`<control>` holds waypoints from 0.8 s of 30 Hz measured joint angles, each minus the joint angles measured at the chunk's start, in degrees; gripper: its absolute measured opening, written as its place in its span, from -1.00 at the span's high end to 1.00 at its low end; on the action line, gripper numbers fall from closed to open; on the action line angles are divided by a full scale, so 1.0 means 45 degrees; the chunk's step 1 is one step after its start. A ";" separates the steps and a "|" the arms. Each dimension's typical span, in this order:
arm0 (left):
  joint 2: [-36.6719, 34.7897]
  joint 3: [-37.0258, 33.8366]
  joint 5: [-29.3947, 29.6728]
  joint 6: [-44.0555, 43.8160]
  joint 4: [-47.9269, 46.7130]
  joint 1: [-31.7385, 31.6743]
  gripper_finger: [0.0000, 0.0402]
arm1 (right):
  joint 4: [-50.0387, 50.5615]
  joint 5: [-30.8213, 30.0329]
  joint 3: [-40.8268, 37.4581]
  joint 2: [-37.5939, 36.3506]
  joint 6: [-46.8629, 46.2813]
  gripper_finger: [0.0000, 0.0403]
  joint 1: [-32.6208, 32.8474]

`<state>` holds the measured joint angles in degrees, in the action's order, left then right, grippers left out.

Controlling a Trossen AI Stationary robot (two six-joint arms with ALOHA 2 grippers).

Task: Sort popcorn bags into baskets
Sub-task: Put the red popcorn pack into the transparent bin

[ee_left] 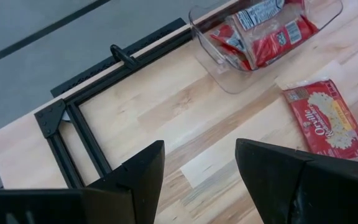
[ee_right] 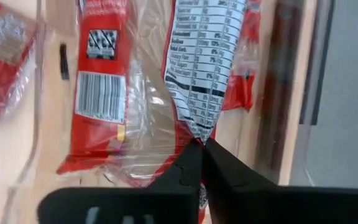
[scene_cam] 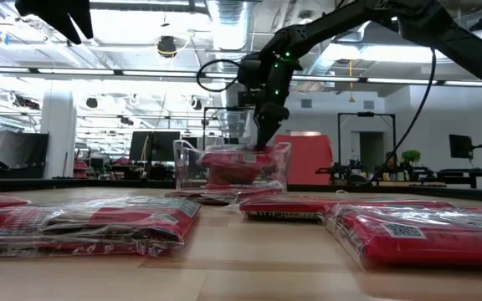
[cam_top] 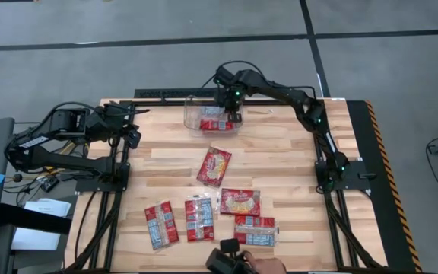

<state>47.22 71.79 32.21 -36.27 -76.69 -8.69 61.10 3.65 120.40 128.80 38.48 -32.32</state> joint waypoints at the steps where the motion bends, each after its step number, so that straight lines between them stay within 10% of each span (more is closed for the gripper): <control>1: 0.0000 0.0002 0.0000 0.0000 0.0001 0.0000 0.06 | -0.0011 -0.0070 -0.0005 0.0004 0.0080 0.80 0.0016; 17: 0.0000 0.0004 -0.0005 0.0124 0.0000 -0.0005 0.06 | 0.0068 -0.1322 0.0999 -0.0150 -0.0996 -0.06 0.0491; 24: 0.0000 0.0004 -0.0010 0.0375 0.0005 -0.0005 0.06 | 0.2295 0.0875 0.3019 -0.0973 -0.2750 -0.17 0.1566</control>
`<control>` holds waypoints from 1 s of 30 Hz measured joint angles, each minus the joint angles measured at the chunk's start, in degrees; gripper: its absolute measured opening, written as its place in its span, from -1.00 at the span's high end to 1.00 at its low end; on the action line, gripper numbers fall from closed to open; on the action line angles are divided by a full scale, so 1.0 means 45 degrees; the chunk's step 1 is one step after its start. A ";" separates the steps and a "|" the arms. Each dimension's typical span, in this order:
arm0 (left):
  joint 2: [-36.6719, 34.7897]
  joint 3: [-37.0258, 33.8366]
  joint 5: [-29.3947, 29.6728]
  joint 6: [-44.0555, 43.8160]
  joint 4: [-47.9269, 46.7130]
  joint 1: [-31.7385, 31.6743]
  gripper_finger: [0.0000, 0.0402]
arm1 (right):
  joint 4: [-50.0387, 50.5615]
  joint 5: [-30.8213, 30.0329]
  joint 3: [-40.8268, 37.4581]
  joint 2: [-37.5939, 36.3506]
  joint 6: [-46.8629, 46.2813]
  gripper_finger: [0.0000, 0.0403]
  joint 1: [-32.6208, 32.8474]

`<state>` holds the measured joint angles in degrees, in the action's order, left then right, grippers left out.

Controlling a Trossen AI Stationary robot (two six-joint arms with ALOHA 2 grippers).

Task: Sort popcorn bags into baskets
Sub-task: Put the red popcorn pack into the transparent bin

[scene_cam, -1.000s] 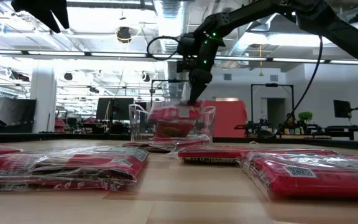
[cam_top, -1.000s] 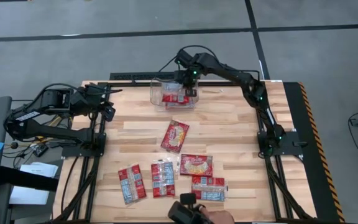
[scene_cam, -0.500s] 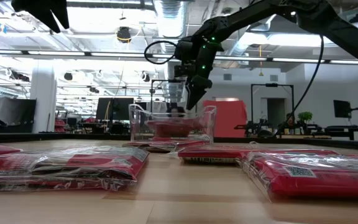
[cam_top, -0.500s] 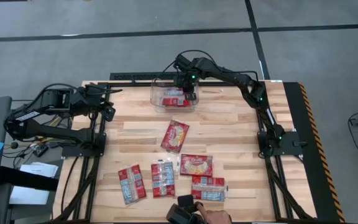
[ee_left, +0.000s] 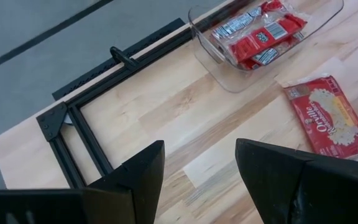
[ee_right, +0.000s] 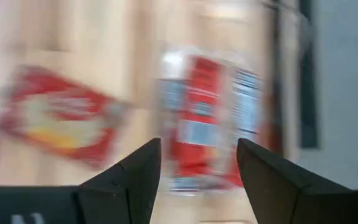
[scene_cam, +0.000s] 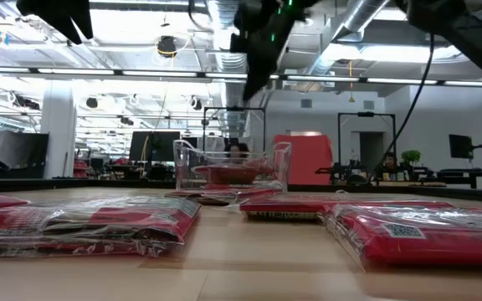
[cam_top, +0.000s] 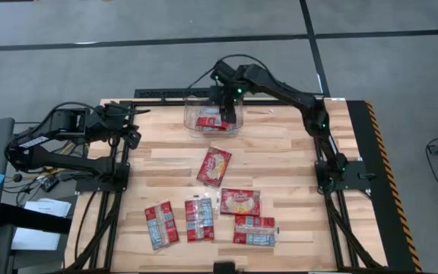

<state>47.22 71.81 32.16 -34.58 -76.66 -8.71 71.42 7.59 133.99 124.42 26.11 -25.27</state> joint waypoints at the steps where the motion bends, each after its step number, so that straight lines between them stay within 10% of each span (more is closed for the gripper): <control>1: 0.0000 0.0000 0.0000 0.0123 0.0000 0.0000 0.06 | 0.0182 0.0365 0.0007 -0.0172 0.0043 -0.16 0.0250; 20: -0.0003 0.0000 0.0006 0.0213 0.0000 0.0005 0.06 | 0.1004 -0.0742 -0.1798 0.1014 0.2157 -0.04 0.4830; 30: -0.0096 -0.0277 -0.0571 -0.1414 0.0423 0.0184 0.06 | 0.0667 0.0770 -0.5294 0.0601 -0.4235 0.00 0.3654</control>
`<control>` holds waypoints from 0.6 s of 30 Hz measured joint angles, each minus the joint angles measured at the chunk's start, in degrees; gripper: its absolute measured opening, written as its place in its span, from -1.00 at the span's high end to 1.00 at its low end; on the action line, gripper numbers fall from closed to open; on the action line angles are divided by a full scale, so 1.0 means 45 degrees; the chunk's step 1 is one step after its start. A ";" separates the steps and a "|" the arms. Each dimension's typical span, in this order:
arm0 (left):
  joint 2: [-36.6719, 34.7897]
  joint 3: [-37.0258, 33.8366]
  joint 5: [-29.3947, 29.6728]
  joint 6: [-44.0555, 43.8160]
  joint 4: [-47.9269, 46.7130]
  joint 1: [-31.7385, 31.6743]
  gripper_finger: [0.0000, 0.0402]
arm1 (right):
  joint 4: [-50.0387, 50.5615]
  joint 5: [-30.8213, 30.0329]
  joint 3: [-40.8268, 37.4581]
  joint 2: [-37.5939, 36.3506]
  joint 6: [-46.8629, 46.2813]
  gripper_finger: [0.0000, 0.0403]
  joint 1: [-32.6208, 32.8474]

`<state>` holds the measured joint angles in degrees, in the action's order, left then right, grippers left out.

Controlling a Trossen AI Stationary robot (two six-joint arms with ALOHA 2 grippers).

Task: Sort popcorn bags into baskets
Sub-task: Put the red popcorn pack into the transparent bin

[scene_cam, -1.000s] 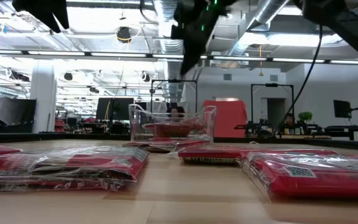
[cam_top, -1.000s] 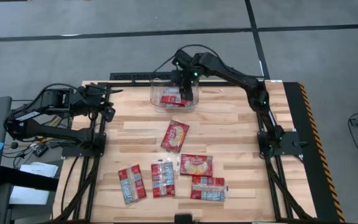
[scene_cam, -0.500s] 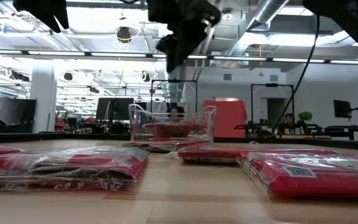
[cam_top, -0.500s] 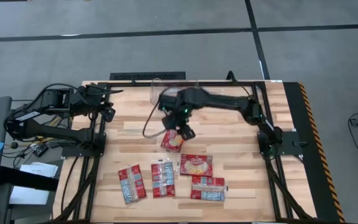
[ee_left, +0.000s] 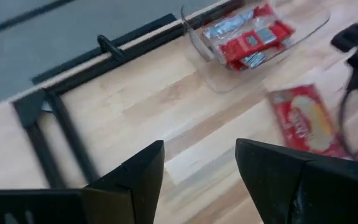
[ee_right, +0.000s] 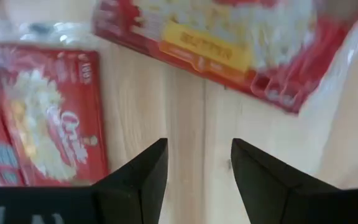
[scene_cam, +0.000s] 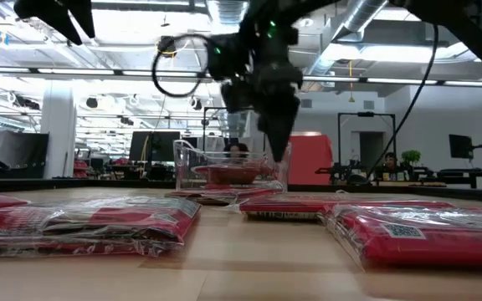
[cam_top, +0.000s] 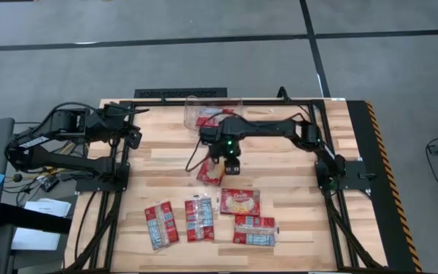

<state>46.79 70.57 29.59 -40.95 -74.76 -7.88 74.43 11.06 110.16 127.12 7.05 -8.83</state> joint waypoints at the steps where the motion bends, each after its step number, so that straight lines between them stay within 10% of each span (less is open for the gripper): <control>1: -0.0141 -0.0332 -0.0150 -0.0210 0.0368 0.0130 0.06 | -0.0310 0.0074 -0.0606 -0.0245 -0.0508 0.00 -0.0044; 18: -0.0721 -1.0547 -0.4588 -0.4228 1.5274 0.1555 0.40 | -1.2855 -0.0187 -1.0740 -0.5994 -1.0960 -0.06 -0.0458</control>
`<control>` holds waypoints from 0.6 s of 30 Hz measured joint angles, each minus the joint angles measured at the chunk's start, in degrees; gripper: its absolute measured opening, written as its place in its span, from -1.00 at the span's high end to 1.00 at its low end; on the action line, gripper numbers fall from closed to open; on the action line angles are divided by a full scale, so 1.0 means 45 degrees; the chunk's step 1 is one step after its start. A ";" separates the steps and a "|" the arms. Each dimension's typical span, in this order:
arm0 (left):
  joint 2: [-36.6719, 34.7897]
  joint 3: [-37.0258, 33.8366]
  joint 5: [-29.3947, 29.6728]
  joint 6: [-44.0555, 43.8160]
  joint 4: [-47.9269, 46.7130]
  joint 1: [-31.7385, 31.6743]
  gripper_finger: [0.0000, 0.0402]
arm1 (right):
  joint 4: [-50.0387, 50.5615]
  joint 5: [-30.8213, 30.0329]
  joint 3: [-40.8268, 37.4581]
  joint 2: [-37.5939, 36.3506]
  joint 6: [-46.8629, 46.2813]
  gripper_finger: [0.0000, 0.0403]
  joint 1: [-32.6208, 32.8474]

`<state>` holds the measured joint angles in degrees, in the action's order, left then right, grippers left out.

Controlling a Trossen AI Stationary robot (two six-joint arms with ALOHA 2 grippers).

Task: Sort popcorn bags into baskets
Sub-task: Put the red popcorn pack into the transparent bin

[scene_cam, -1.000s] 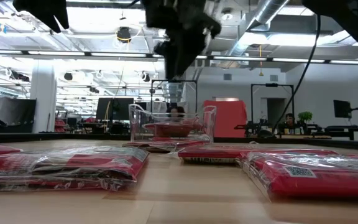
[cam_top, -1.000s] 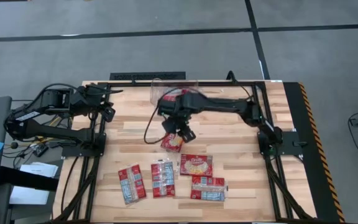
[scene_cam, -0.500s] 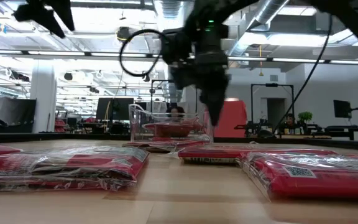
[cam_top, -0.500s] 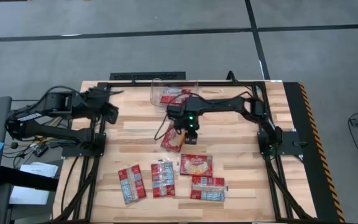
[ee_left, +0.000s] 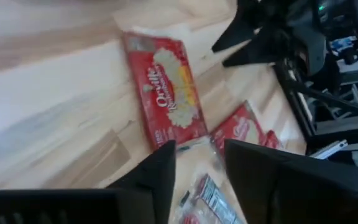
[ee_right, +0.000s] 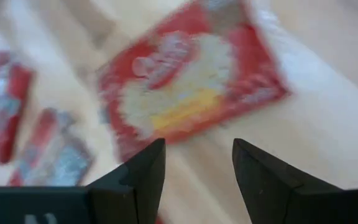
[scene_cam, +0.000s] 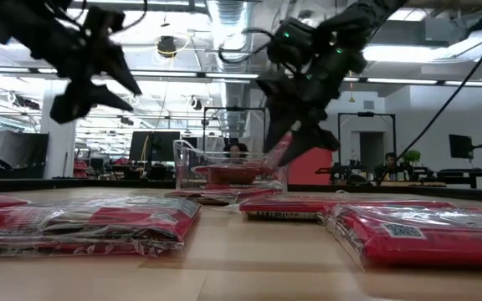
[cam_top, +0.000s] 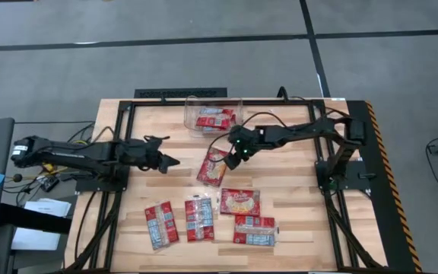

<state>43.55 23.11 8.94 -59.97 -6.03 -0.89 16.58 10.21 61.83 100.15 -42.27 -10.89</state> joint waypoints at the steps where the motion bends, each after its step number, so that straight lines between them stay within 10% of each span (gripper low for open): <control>1: 0.0317 -0.0103 -0.0037 -0.0139 0.0376 0.0000 0.45 | -0.0119 -0.0286 -0.0129 0.0043 -0.0218 -0.07 -0.0041; 18: 0.6401 0.0673 0.0490 0.0257 0.3401 0.0223 0.92 | -0.0495 -0.2232 -0.0278 0.0847 -0.0548 -0.09 -0.0584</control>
<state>72.35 26.14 11.15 -58.81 9.28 0.12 14.35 0.17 60.58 103.96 -44.73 -13.52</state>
